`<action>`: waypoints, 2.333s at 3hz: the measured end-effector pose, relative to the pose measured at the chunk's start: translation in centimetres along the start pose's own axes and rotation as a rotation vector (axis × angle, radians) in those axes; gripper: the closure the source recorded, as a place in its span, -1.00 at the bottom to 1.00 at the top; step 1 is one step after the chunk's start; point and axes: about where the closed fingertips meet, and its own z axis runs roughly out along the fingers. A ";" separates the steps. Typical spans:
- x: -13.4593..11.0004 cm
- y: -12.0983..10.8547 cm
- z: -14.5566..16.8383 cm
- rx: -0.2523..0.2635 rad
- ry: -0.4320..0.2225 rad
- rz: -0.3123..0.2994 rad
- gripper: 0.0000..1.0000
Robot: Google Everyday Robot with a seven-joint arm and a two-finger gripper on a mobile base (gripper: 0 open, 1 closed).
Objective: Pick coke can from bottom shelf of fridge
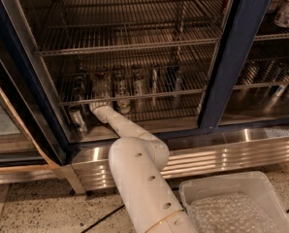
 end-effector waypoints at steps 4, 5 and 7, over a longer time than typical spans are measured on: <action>-1.2 0.2 -1.5 -0.025 -0.022 0.051 1.00; -1.3 0.5 -2.3 -0.035 -0.025 0.062 1.00; -1.2 0.4 -4.0 -0.048 -0.029 0.088 1.00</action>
Offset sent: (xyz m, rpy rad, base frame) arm 0.0000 0.0000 0.0000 0.0000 0.0000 0.0000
